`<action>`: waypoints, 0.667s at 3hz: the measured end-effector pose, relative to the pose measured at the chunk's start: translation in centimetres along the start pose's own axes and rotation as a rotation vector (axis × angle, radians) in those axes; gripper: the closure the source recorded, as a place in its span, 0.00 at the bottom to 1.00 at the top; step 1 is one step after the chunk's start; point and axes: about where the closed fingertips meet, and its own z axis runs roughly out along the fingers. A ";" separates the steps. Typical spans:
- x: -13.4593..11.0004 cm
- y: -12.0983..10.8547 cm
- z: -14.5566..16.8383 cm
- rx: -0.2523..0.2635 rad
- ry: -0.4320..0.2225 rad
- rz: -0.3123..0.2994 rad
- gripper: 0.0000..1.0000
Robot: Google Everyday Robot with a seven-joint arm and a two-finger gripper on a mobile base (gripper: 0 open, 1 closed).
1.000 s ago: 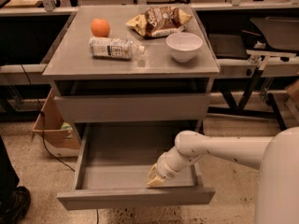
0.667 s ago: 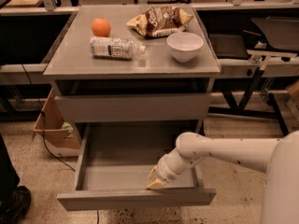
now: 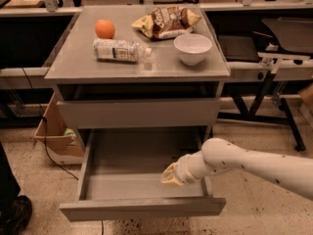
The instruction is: Open middle drawer
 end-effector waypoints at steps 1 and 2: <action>-0.5 -2.6 -4.5 0.123 -0.040 -0.020 1.00; 0.1 -2.6 -4.9 0.130 -0.039 -0.013 1.00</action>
Offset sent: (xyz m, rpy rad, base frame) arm 0.0185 -0.0230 0.0311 0.0211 -0.0935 -0.0527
